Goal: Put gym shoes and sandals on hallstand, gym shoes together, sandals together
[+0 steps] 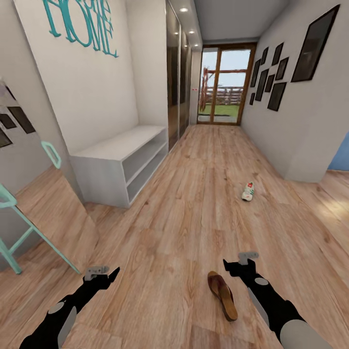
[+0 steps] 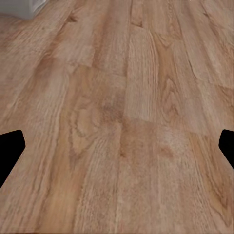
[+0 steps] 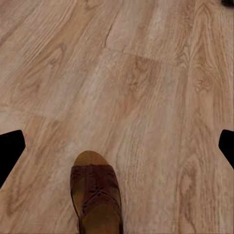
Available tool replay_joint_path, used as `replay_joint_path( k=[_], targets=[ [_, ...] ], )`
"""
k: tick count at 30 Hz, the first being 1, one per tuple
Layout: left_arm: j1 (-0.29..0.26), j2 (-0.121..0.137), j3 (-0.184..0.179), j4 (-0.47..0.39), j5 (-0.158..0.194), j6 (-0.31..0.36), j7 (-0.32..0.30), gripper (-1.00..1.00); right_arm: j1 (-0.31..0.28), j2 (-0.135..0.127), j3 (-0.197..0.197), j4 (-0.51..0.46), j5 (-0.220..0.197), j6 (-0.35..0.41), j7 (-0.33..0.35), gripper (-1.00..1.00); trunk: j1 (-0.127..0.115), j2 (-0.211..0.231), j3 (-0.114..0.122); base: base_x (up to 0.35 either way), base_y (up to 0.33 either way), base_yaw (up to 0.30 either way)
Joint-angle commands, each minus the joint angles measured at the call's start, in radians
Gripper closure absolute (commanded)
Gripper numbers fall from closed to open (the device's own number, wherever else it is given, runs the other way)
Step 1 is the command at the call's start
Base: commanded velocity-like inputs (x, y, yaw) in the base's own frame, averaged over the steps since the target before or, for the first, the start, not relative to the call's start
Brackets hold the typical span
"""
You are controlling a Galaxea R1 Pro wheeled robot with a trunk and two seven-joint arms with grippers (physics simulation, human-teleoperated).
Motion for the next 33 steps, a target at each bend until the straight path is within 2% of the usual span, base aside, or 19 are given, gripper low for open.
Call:
replay_joint_path(
  k=[1, 7, 15, 24, 33],
  targets=[
    [-0.001, 0.000, 0.000, 0.001, 0.006, 0.000, -0.007, -1.00, 0.000, -0.001, 0.004, 0.000, -0.005, 0.000, 0.000, -1.00, 0.000, 0.000, -0.001, 0.077, 0.000, 0.274],
    [-0.001, 0.000, -0.008, 0.001, 0.006, 0.000, -0.010, -1.00, 0.000, -0.001, 0.004, 0.001, -0.004, 0.000, -0.001, -1.00, 0.000, 0.000, -0.001, 0.038, 0.000, 0.239],
    [-0.001, -0.002, -0.011, 0.001, 0.006, 0.000, -0.011, -1.00, 0.001, -0.002, 0.004, 0.028, -0.003, 0.000, 0.002, -1.00, 0.000, 0.000, -0.001, 0.006, 0.000, 0.053],
    [-0.001, -0.016, -0.072, 0.002, 0.004, 0.001, -0.008, -1.00, 0.001, -0.008, 0.003, 0.069, 0.031, -0.002, 0.132, -1.00, 0.000, 0.000, -0.001, 0.001, 0.000, 0.005],
    [-0.001, -0.024, -0.101, 0.001, 0.004, 0.000, -0.009, -1.00, 0.001, -0.008, 0.000, 0.078, 0.038, -0.015, 0.151, -1.00, 0.000, 0.000, -0.001, 0.000, 0.000, 0.000]
  ],
)
